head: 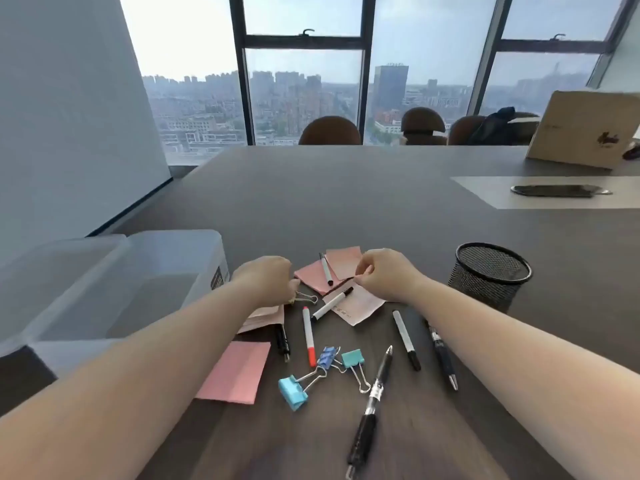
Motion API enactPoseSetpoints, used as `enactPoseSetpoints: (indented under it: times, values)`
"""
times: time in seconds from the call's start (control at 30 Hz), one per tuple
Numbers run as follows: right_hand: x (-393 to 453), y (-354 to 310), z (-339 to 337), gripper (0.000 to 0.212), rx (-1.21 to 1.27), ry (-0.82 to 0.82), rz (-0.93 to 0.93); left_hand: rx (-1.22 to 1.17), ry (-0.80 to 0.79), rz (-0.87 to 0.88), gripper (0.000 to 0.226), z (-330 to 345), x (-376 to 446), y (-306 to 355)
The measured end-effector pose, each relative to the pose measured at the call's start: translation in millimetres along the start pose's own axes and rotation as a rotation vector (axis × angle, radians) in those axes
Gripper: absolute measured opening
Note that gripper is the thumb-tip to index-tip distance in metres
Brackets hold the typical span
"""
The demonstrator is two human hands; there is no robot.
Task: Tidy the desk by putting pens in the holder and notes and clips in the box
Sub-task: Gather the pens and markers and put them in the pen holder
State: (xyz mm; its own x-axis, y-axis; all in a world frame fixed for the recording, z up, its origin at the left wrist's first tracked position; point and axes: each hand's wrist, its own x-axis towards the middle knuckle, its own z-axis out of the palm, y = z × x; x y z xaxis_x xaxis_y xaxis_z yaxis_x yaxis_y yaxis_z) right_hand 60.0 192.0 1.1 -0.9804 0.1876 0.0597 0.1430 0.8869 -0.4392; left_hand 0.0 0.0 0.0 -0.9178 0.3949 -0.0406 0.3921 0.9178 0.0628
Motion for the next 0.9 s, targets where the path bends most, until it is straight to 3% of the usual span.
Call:
enactPoseSetpoints:
  times: [0.23,0.4,0.53,0.77,0.9]
  values:
    - [-46.9,9.0,-20.7,0.038,-0.184,-0.066,0.154,-0.068,-0.044,-0.094,0.037,-5.3,-40.6,2.6]
    - [-72.9,5.6,-29.2,0.035,-0.413,-0.16,0.204,-0.265,-0.123,-0.147,0.032,-2.8,-67.0,8.4]
    - [-85.2,5.5,-28.9,0.039,-0.478,-0.169,0.256,-0.176,-0.131,-0.163,0.029,-0.4,-79.3,9.5]
    - [-88.1,8.7,-18.1,0.042,-0.354,-0.126,0.32,-0.181,-0.109,-0.182,0.026,4.5,-77.2,7.7]
    - [-84.2,5.2,-17.4,0.037,-0.301,-0.09,0.31,-0.257,-0.118,-0.225,0.011,5.0,-73.7,4.4]
